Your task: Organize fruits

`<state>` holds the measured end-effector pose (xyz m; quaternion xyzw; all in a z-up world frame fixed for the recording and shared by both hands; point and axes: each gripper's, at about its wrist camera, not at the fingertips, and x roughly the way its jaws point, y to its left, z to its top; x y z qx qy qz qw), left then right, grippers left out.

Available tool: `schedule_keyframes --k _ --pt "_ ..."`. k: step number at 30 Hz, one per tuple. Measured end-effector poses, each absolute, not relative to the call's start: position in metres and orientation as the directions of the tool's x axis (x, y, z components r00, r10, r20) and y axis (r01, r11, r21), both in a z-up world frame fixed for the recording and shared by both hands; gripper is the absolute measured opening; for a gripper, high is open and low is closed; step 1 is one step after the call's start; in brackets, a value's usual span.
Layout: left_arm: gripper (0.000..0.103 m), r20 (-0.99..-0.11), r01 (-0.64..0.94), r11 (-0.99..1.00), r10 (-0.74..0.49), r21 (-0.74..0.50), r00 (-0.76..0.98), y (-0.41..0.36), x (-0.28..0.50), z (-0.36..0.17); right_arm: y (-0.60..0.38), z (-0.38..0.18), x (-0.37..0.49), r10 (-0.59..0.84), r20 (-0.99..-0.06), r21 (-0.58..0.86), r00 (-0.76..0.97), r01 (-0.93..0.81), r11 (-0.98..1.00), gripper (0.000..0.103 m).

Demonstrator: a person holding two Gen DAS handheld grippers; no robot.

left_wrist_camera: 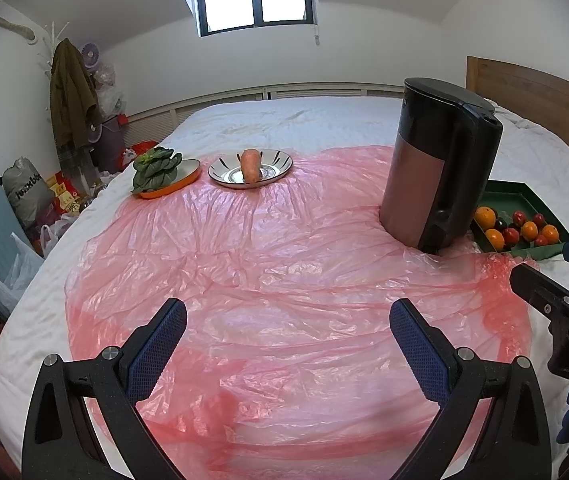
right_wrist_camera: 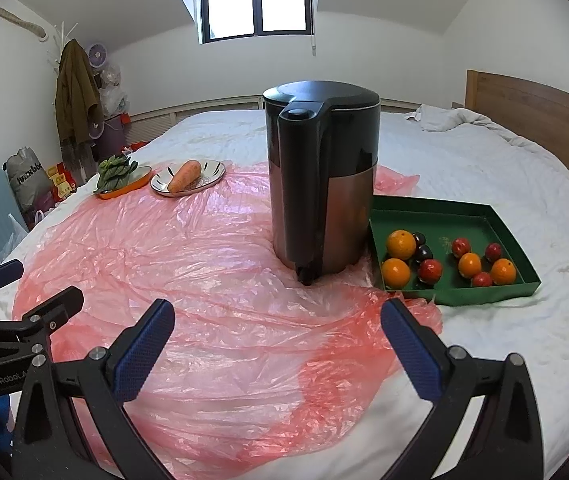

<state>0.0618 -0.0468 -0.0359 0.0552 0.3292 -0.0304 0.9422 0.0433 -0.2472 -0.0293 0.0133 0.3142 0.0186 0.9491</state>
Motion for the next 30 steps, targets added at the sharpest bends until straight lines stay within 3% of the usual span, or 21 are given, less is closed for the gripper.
schedule_keyframes --k 30 --pt "0.100 -0.633 0.108 0.991 -0.032 0.081 0.773 -0.0481 0.0657 -0.0367 -0.2520 -0.0296 0.0437 0.046 -0.595 0.046 0.802 -0.023 0.999 0.103"
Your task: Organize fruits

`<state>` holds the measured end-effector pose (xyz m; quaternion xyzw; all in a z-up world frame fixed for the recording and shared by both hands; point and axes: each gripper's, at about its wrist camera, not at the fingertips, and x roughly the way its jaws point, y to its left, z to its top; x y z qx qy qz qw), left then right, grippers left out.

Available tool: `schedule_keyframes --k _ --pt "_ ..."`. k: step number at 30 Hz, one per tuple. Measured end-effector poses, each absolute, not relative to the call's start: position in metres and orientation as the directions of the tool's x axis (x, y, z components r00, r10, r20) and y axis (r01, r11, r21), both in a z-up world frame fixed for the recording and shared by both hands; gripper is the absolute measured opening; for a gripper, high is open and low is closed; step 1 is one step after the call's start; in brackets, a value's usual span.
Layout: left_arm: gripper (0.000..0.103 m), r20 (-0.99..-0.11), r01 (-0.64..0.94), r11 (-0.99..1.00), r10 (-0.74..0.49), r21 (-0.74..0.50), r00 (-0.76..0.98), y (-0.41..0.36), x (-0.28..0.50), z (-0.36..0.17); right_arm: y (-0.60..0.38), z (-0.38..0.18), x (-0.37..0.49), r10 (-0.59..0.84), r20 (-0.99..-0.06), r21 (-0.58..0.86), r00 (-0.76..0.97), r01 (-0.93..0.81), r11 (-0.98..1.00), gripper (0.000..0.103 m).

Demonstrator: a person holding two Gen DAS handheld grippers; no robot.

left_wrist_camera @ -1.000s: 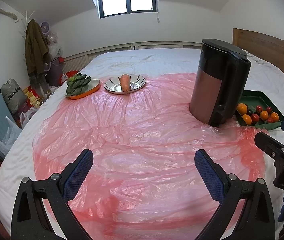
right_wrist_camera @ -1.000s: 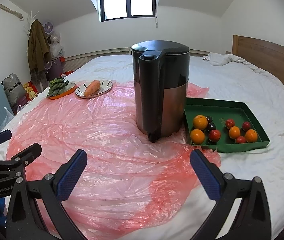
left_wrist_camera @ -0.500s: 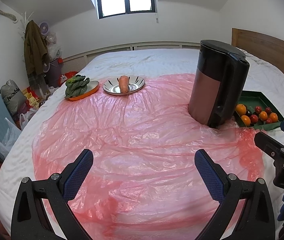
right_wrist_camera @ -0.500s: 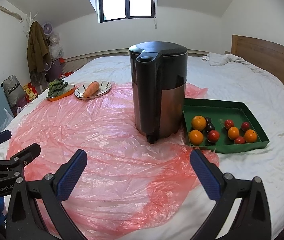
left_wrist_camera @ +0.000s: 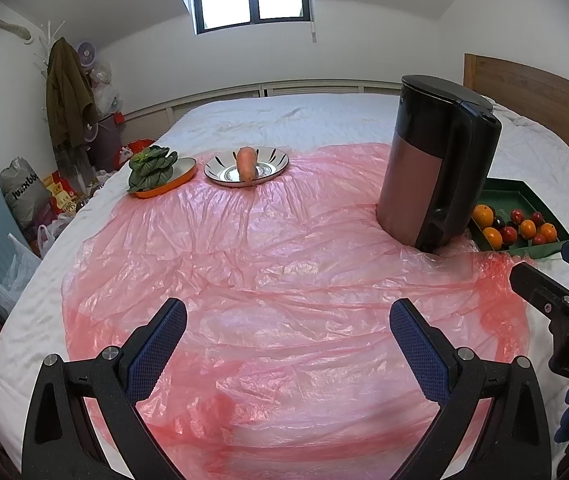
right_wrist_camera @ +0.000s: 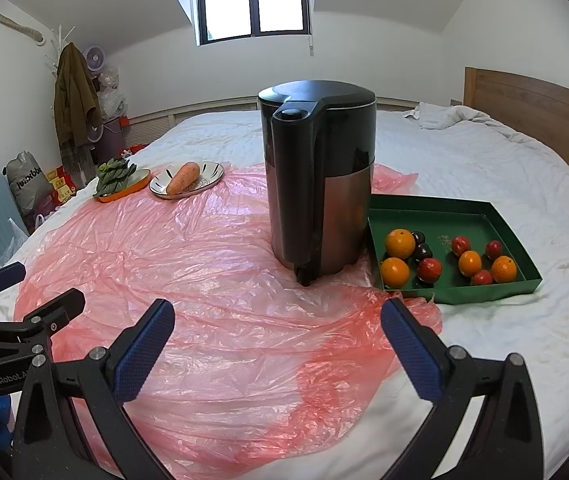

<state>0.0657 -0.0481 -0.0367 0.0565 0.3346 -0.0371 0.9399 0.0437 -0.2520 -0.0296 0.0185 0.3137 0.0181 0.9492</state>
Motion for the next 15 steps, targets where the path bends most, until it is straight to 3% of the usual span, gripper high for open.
schedule_keyframes --k 15 --pt "0.100 -0.636 0.124 0.989 -0.041 0.086 0.771 -0.0482 0.0655 -0.0360 -0.2513 -0.0304 0.0427 0.038 -0.593 0.045 0.804 -0.015 0.999 0.103"
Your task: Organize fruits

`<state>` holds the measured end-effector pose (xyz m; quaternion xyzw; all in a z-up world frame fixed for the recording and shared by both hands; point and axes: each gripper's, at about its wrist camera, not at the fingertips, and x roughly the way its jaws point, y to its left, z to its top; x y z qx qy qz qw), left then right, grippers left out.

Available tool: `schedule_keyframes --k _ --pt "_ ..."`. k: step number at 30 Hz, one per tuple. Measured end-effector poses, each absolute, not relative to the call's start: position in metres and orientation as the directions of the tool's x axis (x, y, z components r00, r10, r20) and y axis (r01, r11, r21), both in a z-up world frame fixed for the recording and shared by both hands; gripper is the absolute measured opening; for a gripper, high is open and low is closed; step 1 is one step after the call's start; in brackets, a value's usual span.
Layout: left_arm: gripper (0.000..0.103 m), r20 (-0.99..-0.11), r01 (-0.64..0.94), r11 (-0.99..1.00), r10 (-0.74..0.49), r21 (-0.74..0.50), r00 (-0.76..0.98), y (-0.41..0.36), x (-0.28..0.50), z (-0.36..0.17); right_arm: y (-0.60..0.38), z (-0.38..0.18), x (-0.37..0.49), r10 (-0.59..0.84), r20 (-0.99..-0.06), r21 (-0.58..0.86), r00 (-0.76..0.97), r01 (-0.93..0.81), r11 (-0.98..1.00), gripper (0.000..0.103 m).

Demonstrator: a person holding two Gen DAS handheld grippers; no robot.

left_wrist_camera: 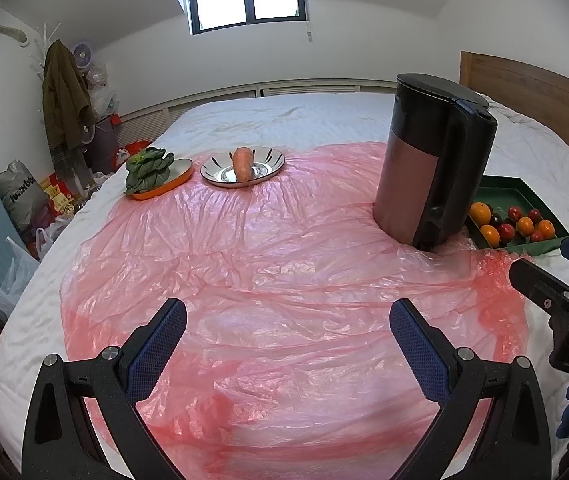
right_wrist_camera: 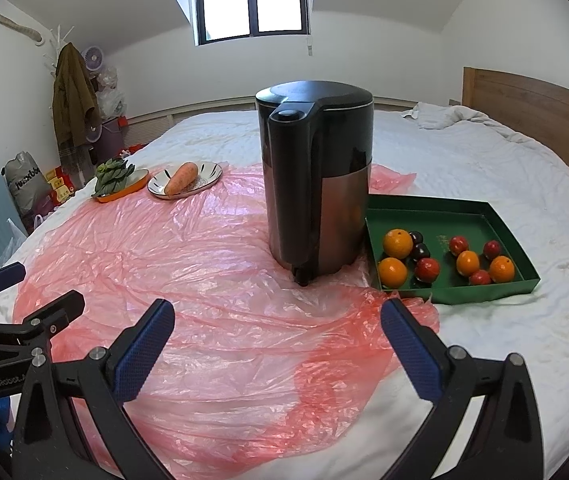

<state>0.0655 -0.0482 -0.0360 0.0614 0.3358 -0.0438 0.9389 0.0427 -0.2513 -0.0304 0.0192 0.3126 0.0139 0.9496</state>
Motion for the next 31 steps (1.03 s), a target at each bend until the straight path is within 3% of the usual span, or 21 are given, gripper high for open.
schedule_keyframes --k 31 --pt "0.100 -0.637 0.139 0.987 -0.059 0.077 0.769 -0.051 0.064 -0.034 -0.261 -0.030 0.042 0.021 -0.603 0.044 0.798 0.007 0.999 0.103"
